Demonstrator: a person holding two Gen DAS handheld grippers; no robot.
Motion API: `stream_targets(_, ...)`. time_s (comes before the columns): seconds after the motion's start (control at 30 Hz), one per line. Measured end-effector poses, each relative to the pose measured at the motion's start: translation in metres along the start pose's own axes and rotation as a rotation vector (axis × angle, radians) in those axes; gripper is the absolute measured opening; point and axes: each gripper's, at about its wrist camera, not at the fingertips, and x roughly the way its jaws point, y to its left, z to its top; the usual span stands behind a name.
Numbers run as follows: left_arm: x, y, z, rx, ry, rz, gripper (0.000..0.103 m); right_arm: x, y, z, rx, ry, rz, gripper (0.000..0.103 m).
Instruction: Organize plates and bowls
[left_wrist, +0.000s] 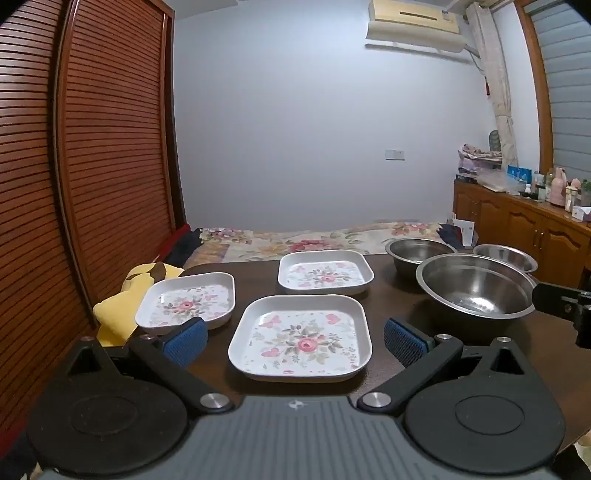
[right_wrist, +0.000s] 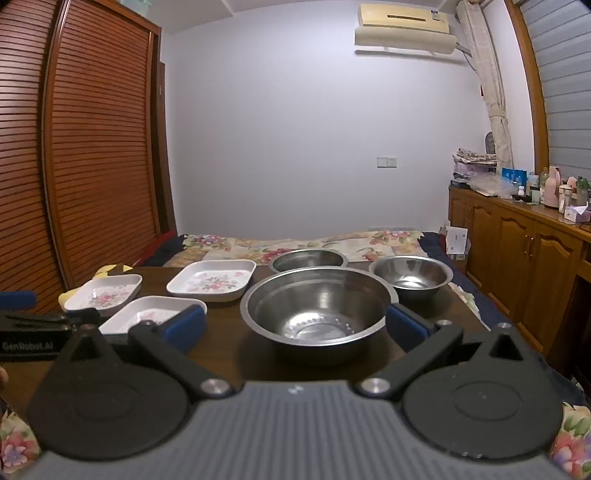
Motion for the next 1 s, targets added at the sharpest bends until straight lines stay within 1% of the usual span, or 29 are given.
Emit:
stream_targets(0.03,0.000,0.001,0.000,-0.014,0.005,-0.005,0.103,0.000,0.000,0.000,0.001,0.001,0.000,0.103)
stream_targets(0.17,0.000,0.001,0.000,-0.012,-0.002,-0.003,0.103,0.000,-0.001,0.000,0.003,0.000,-0.002,0.103)
stream_targets(0.33,0.001,0.012,0.000,-0.016,-0.001,0.000,0.103,-0.003,-0.005,0.001,0.005,0.000,-0.002,0.103)
stream_targets(0.47,-0.002,0.008,0.002,-0.010,0.000,0.004,0.103,-0.006,-0.008,0.000,0.003,-0.002,-0.003,0.103)
stream_targets(0.53,-0.002,0.008,0.001,-0.009,-0.002,0.005,0.103,-0.001,-0.005,-0.003,0.002,-0.001,-0.004,0.103)
stream_targets(1.0,-0.004,0.008,0.003,-0.007,-0.002,0.012,0.103,-0.002,-0.004,0.000,0.017,-0.008,-0.009,0.103)
